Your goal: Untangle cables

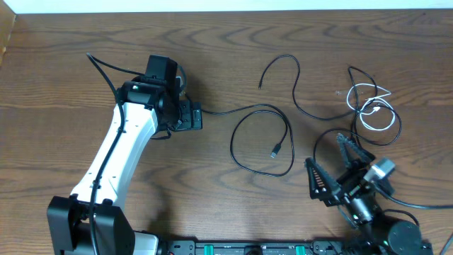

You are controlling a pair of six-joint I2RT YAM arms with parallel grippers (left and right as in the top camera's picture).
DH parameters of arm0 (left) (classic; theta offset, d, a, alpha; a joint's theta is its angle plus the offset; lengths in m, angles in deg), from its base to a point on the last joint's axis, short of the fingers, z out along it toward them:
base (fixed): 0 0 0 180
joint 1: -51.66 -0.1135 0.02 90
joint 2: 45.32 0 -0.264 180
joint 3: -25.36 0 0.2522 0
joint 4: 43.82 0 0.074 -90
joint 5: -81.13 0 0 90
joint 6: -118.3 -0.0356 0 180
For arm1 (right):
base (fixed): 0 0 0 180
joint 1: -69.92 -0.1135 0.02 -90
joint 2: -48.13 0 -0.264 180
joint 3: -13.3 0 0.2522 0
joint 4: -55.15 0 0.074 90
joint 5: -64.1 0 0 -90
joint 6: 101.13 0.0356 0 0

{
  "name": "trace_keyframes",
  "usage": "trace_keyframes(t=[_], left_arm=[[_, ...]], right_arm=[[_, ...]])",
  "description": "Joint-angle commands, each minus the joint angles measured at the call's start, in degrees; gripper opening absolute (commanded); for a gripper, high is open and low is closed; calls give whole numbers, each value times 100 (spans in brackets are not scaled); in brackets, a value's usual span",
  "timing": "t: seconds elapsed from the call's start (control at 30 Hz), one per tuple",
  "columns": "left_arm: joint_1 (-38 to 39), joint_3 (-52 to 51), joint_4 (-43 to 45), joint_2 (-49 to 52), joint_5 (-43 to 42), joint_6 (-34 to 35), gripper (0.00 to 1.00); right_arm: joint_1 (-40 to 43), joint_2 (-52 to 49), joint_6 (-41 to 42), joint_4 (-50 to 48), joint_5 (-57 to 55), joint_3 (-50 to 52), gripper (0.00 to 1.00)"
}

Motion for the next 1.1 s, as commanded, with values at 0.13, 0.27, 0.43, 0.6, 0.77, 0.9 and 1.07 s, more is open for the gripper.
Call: trace_keyframes(t=[0.13,0.27,0.43,0.6,0.77,0.9,1.07], left_arm=[[-17,-22,-17,22,35,15,97],[-17,-22,-17,22,35,15,97],[-17,-22,-17,22,35,13,97],[-17,-22,-17,22,35,15,97],[-17,-22,-17,22,35,15,97],[-17,-22,-17,22,35,15,97],[-17,-22,-17,22,35,15,97]], right_arm=[[33,35,-2,111,-2,691,99],[33,35,0,649,20,688,99],[33,35,0,1043,0,688,99],[33,37,0,1045,-2,688,99],[63,37,-195,1054,-223,688,99],[313,37,-1178,1121,-852,688,99],[811,39,-2494,1121,-951,688,99]])
